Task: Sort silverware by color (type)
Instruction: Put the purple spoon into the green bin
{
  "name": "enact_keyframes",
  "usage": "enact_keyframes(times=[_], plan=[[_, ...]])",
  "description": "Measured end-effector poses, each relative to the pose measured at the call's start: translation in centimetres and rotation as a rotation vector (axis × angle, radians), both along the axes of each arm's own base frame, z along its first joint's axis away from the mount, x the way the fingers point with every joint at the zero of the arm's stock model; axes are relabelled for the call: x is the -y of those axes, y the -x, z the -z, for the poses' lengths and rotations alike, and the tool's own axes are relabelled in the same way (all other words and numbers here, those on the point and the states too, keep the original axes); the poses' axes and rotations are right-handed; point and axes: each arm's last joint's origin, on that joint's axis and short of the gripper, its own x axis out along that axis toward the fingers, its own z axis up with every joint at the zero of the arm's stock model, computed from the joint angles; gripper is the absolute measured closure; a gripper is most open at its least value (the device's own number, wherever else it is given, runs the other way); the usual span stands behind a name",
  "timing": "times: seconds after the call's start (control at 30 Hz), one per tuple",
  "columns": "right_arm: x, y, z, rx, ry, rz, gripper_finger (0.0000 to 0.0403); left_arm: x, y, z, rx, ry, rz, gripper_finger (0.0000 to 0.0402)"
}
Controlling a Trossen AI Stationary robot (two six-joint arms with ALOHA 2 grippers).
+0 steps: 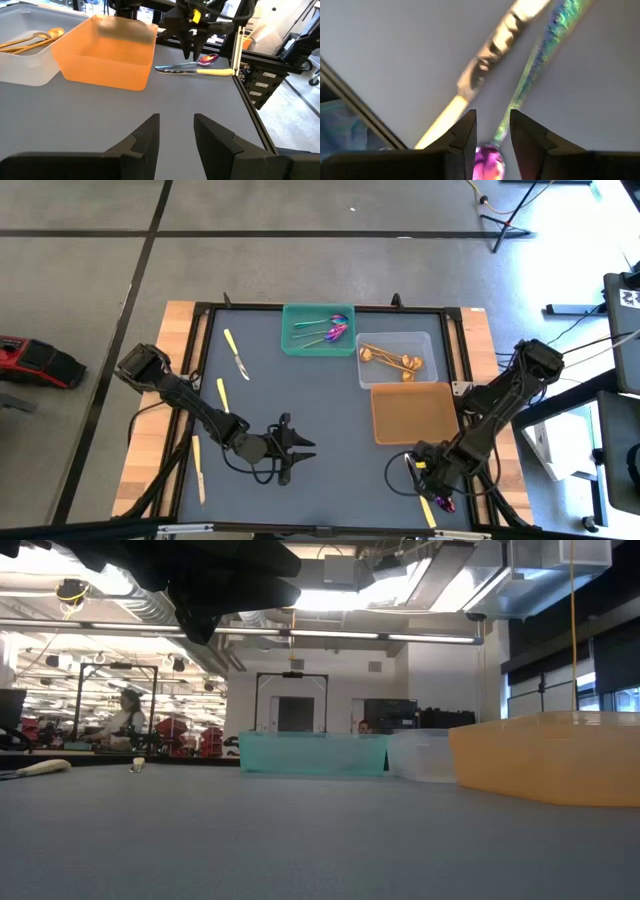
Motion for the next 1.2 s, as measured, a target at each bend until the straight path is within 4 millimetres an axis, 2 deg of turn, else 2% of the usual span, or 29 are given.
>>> enact_keyframes(times=[0.1, 0.27, 0.43, 0.83, 1.2], plan=[[-0.3, 0.3, 0.2, 0.035, 0.04, -0.003, 0.0295, 0.0, 0.0, 0.0, 0.0, 0.0, 0.0, 0.0286], [-0.6, 1.3, 1.6, -0.021, 0.136, 0.007, 0.0295, 0.0, 0.0, 0.0, 0.0, 0.0, 0.0, 0.0286], [-1.2, 1.2, 2.7, -0.02, 0.171, -0.003, 0.0295, 0.0, 0.0, 0.0, 0.0, 0.0, 0.0, 0.0286], [-1.3, 1.1, 3.2, -0.02, 0.196, 0.003, 0.0294, -0.1, 0.0, 0.0, 0.001, 0.0, -0.002, 0.0286], [-1.2, 1.1, 3.2, -0.034, 0.192, 0.006, 0.0217, -0.1, 0.0, 0.0, 0.001, 0.0, -0.002, 0.0286]])
